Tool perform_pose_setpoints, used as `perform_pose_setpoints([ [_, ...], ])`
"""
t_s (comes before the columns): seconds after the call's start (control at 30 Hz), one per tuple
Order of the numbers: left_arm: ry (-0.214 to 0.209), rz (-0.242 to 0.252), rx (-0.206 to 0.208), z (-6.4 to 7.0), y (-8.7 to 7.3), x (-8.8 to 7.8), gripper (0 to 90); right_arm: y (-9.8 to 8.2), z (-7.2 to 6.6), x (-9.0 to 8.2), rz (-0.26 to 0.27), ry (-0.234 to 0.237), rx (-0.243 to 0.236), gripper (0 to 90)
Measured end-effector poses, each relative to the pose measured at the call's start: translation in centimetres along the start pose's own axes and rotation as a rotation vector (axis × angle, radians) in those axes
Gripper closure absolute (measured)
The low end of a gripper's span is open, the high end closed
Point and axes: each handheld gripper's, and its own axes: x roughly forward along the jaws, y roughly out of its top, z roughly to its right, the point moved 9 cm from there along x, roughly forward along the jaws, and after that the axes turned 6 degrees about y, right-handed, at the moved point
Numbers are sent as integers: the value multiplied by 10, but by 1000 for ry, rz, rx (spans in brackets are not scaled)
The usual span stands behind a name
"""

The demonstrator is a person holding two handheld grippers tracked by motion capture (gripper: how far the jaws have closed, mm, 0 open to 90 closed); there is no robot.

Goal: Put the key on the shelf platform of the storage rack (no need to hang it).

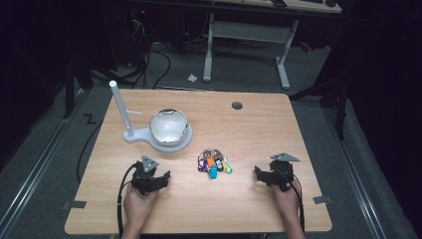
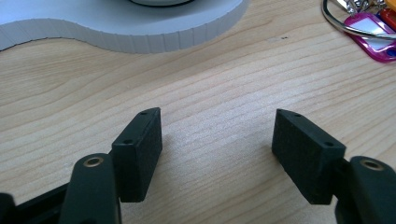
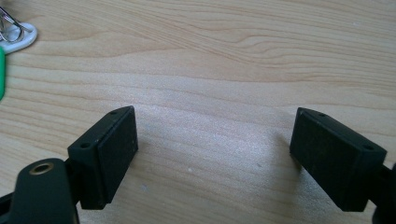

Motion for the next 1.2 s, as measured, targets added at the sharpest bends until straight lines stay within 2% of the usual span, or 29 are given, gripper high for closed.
perform_pose_setpoints([
  [0.77, -1, -4, 0, 1, 0, 0, 314, 0, 0, 0, 0, 0, 0, 153],
  [0.83, -2, -7, 0, 1, 0, 0, 278, 0, 0, 0, 0, 0, 0, 153],
  [0.97, 0, -10, -3, 1, 0, 1, 266, 0, 0, 0, 0, -1, 0, 152],
  [1.2, 16, -8, -18, 1, -1, -1, 296, 0, 0, 0, 0, 0, 0, 153],
])
